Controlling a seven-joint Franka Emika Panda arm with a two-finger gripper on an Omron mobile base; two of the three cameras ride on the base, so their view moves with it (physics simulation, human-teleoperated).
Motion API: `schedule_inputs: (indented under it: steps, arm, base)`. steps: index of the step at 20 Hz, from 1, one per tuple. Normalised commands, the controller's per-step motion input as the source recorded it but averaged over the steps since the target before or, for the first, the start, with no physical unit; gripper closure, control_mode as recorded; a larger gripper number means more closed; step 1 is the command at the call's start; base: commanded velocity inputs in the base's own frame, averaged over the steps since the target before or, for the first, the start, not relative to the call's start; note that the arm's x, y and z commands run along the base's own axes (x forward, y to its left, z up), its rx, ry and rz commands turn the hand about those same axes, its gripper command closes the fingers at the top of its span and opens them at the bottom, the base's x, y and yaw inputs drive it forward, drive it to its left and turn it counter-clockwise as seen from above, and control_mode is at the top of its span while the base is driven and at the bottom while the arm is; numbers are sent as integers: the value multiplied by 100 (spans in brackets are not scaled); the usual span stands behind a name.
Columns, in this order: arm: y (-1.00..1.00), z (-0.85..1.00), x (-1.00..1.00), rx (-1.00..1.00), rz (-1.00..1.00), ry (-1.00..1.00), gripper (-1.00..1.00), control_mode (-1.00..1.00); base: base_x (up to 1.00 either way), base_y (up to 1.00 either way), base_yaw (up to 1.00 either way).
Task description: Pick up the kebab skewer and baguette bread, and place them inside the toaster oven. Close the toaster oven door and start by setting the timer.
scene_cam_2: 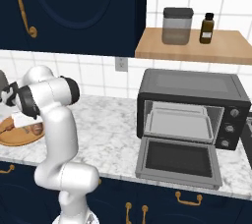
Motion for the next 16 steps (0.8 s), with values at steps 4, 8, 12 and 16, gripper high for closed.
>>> schedule_inputs:
  steps: [4, 8, 12, 16]
  arm:
    - [0, -24, 20, 1, 0, -2, -100, -100]
    - [0, -5, -21, 4, -1, -2, -100, -100]
    - [0, -23, -5, 6, -4, -2, 100, -100]
    - [-4, -33, -4, 7, -3, -3, 100, -100]
  base:
    - [0, 0, 0]
    - [0, 0, 0]
    - [0, 0, 0]
    - [0, 0, 0]
